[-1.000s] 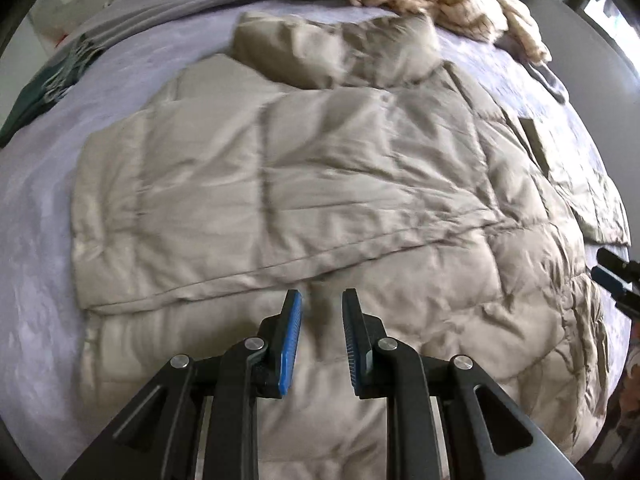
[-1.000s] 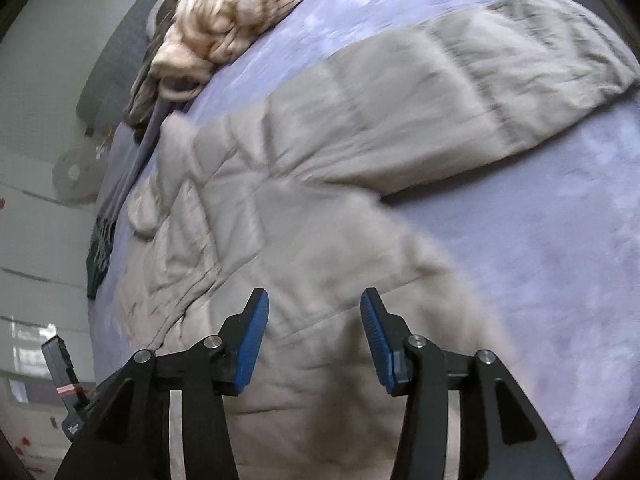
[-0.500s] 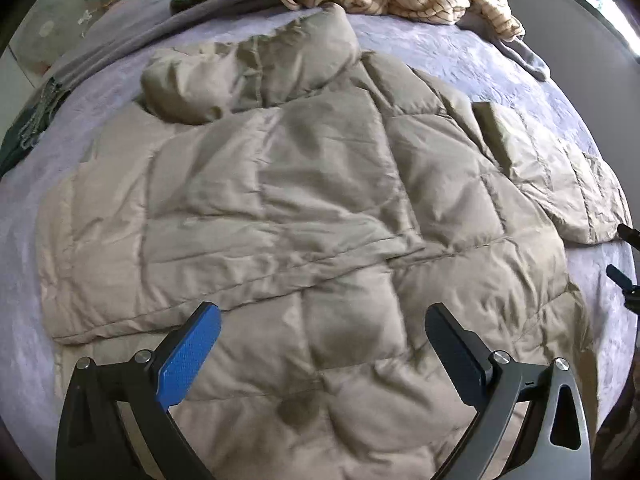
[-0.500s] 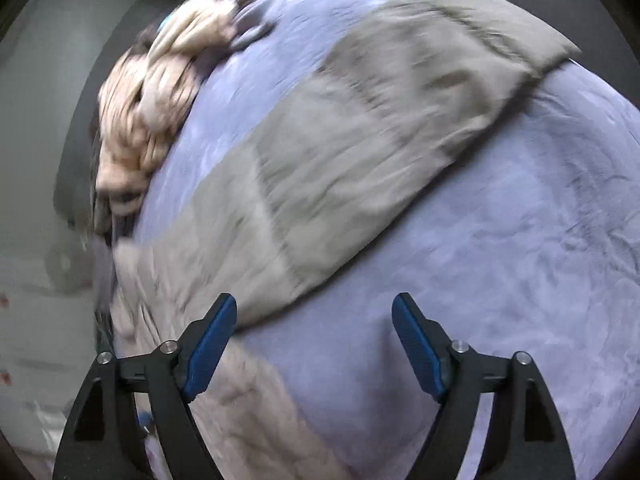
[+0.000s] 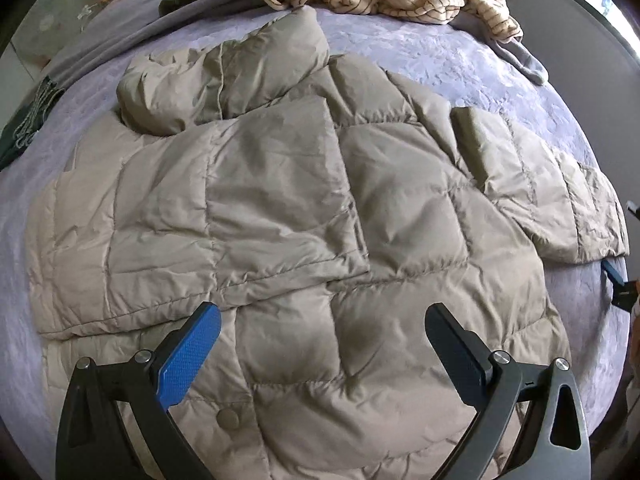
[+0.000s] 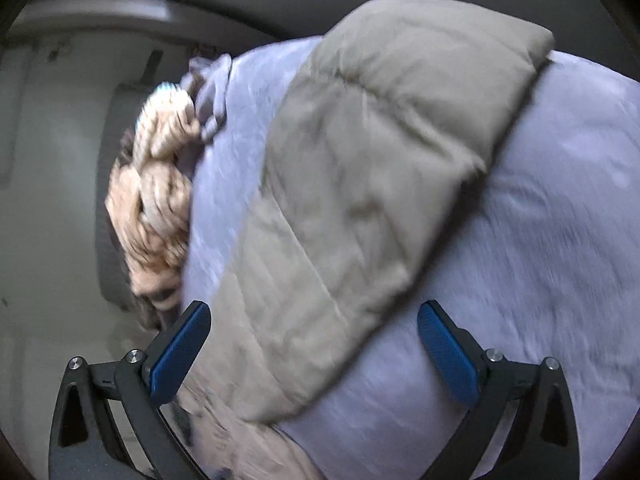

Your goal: Fold large clothes

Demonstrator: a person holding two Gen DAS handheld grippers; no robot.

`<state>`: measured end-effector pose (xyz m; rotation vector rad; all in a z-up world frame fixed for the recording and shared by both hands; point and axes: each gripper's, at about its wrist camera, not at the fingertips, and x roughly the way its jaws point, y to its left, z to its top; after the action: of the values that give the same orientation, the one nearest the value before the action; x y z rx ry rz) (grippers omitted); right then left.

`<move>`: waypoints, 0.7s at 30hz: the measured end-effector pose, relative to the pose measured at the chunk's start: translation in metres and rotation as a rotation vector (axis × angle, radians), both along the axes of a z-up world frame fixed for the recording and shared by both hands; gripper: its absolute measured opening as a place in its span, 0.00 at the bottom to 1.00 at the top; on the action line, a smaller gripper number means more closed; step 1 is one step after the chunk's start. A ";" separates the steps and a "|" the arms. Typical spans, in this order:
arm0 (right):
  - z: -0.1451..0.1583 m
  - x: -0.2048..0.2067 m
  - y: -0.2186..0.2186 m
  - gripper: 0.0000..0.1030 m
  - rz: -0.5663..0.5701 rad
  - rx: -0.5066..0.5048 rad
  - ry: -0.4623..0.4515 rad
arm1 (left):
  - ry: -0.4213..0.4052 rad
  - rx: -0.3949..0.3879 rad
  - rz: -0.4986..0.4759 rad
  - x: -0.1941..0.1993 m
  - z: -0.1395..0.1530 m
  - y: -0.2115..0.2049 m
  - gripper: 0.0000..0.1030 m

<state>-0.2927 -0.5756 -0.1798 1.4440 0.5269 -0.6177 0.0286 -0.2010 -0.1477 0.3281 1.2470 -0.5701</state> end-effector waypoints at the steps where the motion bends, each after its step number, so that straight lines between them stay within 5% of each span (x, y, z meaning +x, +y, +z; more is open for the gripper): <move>1: -0.001 0.000 -0.006 1.00 -0.020 0.009 -0.021 | -0.003 -0.002 0.000 0.001 0.001 -0.003 0.99; 5: -0.008 0.003 -0.028 1.00 -0.082 0.067 -0.108 | -0.017 -0.004 0.010 0.005 0.006 -0.010 0.99; 7: -0.014 0.004 -0.034 0.90 -0.124 0.121 -0.163 | -0.032 -0.009 0.019 0.009 0.012 -0.012 0.99; 8: -0.017 0.004 -0.036 0.81 -0.146 0.148 -0.188 | -0.041 -0.010 0.025 0.012 0.014 -0.013 0.99; 10: -0.027 0.010 -0.040 0.16 -0.164 0.233 -0.237 | -0.059 -0.013 0.041 0.017 0.019 -0.009 0.99; 11: -0.029 0.013 -0.040 0.09 -0.161 0.248 -0.250 | -0.067 -0.013 0.051 0.020 0.022 -0.003 0.99; 18: 0.014 0.057 -0.030 0.07 -0.030 0.134 -0.321 | -0.089 -0.008 0.137 0.044 0.027 0.039 0.99; 21: 0.050 0.103 -0.009 0.07 0.109 0.049 -0.340 | -0.077 -0.031 0.184 0.054 0.026 0.062 0.99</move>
<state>-0.1893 -0.5849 -0.1295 1.5169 0.3510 -0.2659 0.0826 -0.1388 -0.1212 0.2049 1.1792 -0.4149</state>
